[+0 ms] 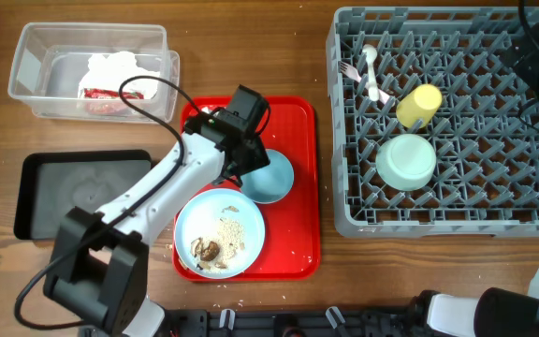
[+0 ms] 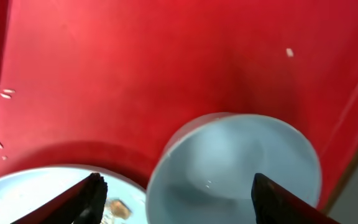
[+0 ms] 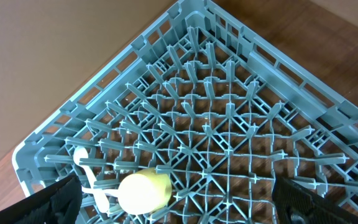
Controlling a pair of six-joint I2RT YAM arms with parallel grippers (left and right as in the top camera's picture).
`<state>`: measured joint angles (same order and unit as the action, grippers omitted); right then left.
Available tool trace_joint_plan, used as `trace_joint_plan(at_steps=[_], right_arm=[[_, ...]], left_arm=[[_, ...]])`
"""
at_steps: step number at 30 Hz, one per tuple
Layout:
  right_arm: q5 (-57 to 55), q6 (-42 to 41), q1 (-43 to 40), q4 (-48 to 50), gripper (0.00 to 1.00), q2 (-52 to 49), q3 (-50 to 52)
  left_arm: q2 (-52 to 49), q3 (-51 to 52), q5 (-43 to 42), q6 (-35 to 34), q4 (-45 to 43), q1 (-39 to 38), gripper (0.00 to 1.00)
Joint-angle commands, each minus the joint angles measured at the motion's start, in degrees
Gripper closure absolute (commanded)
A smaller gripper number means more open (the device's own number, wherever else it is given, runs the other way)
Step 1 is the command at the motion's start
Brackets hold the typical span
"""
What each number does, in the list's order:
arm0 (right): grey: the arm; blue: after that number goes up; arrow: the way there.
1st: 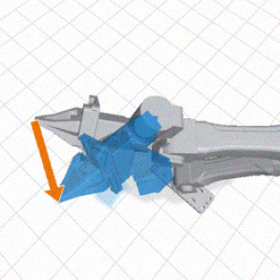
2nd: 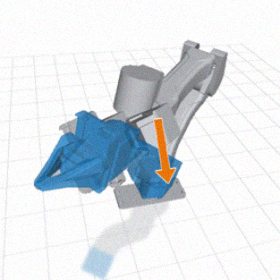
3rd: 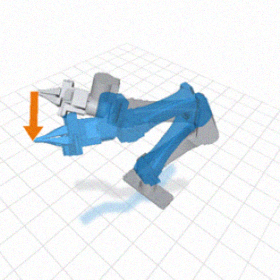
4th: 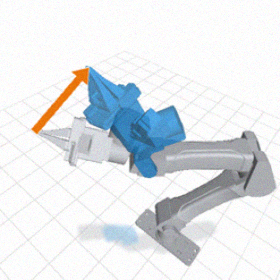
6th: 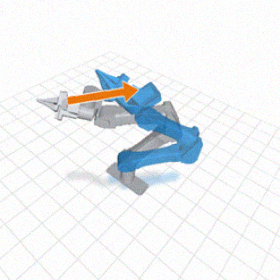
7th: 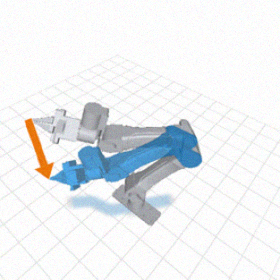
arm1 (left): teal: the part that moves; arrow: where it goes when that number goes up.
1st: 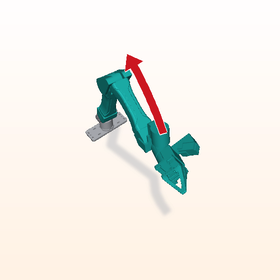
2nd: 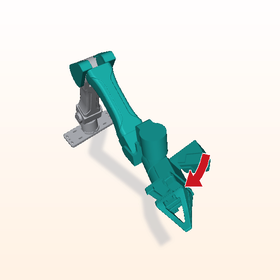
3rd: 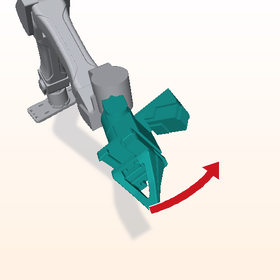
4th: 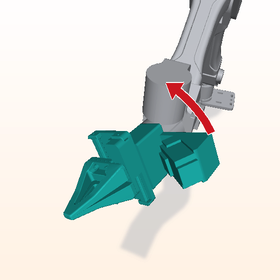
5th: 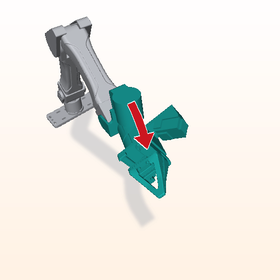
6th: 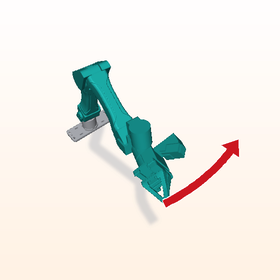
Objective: Sort waste into correct bins and load items into the dishwasher rack
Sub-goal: 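Move the left gripper to the rim of the large blue bowl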
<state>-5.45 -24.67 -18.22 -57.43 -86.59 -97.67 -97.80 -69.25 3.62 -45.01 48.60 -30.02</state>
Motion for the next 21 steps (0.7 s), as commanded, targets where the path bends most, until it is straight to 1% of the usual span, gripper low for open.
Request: trace_joint_plan(at_steps=[1,3,5,11,13,14,15,16,18,21], right_arm=[[-1.0,-0.8,0.0,0.2,0.00,-0.6,0.0],[-1.0,-0.9,0.0,0.2,0.00,-0.6,0.0],[-1.0,-0.8,0.0,0.2,0.00,-0.6,0.0],[-1.0,-0.8,0.0,0.2,0.00,-0.6,0.0],[-1.0,-0.8,0.0,0.2,0.00,-0.6,0.0],[-1.0,-0.8,0.0,0.2,0.00,-0.6,0.0],[-1.0,-0.8,0.0,0.2,0.00,-0.6,0.0],[-1.0,-0.8,0.0,0.2,0.00,-0.6,0.0],[-1.0,-0.8,0.0,0.2,0.00,-0.6,0.0],[-1.0,-0.8,0.0,0.2,0.00,-0.6,0.0]], left_arm=[[-2.5,0.6,3.1,2.8,0.2,-0.1,0.27],[-3.5,0.6,3.1,2.8,0.2,-0.1,0.32],[-4.1,0.6,3.0,2.7,0.2,-0.1,0.33],[-4.1,0.6,2.7,2.6,0.2,-0.1,0.33],[-4.1,0.6,2.7,2.6,0.2,-0.1,0.31],[-4.1,0.6,2.4,2.5,0.0,-0.1,0.33],[-4.1,0.6,2.1,2.0,-0.2,-0.1,0.40],[-3.7,0.3,1.0,0.8,-0.2,-0.1,0.41],[-2.2,-0.8,-3.0,0.8,-0.2,0.0,0.41],[0.9,-1.8,-3.4,0.9,1.0,0.0,0.41]])
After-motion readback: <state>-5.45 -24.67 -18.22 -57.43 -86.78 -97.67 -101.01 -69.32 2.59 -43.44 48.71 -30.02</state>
